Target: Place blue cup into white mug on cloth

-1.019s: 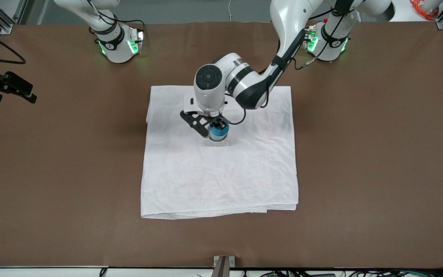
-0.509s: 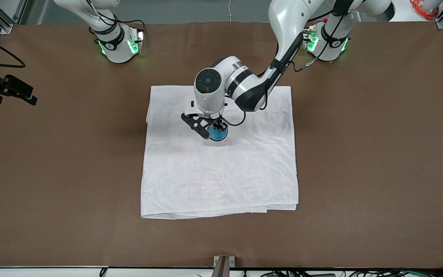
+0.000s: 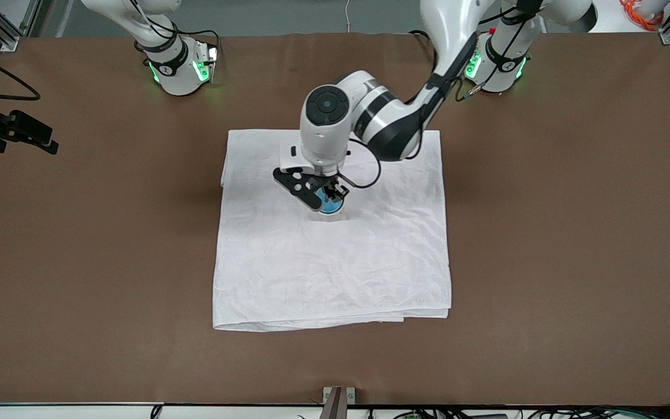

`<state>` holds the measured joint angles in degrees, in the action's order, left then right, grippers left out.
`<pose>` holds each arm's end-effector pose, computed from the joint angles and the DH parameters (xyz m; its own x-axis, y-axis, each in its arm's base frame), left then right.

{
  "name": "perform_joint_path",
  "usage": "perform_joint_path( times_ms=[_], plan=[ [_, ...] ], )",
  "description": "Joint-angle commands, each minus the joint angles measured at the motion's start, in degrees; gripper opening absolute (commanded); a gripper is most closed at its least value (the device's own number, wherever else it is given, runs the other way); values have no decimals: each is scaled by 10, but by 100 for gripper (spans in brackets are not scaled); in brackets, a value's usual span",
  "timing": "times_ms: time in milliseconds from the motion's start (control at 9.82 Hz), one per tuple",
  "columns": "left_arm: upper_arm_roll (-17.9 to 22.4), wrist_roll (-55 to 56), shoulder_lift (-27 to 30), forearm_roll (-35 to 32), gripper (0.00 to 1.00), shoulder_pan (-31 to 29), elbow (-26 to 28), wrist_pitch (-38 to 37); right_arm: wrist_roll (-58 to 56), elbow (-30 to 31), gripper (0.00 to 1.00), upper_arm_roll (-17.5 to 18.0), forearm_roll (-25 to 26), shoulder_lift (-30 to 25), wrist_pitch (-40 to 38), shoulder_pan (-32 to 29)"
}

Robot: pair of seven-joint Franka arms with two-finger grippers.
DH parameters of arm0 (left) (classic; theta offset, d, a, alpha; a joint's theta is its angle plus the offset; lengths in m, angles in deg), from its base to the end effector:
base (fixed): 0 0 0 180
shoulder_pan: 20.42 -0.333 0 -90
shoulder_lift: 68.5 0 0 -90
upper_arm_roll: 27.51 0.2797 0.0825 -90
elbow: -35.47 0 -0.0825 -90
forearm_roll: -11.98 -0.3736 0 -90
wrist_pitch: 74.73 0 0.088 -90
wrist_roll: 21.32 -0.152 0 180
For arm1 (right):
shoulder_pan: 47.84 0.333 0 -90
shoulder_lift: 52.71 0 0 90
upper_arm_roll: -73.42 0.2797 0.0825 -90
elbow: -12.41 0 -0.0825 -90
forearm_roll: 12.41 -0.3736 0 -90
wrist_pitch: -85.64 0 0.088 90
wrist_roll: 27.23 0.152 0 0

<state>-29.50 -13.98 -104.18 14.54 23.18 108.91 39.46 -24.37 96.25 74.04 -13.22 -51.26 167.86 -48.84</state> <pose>0.4977 -0.5082 0.3244 0.7991 -0.5959 0.0792 -0.6008 -0.7960 0.0731 0.5348 -0.0013 0.5669 0.9970 -0.0546 -0.0542 -0.0553 -0.9984 -0.0117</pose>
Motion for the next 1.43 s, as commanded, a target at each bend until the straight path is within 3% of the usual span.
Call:
perform_joint_path(
  times_ms=[0,102,611,917,1120,1324],
  plan=[
    [-3,-2,51,6,80,-92,8,-71,-14,-2,100,3,8,1,-7,-9],
    [0,-8,74,-1,99,-137,9,-85,-31,10,100,3,10,0,-4,-8],
    [5,-13,127,3,100,-361,-1,-184,-34,12,100,3,12,-1,-7,-8],
    [31,-37,201,-20,100,-398,2,-215,-32,11,100,3,12,0,-8,-8],
    [25,-37,249,-26,100,-397,54,-222,-33,11,100,3,12,0,-8,-8],
    [24,-41,256,-17,100,-419,62,-210,-32,11,100,3,12,0,-8,-8]
  ],
)
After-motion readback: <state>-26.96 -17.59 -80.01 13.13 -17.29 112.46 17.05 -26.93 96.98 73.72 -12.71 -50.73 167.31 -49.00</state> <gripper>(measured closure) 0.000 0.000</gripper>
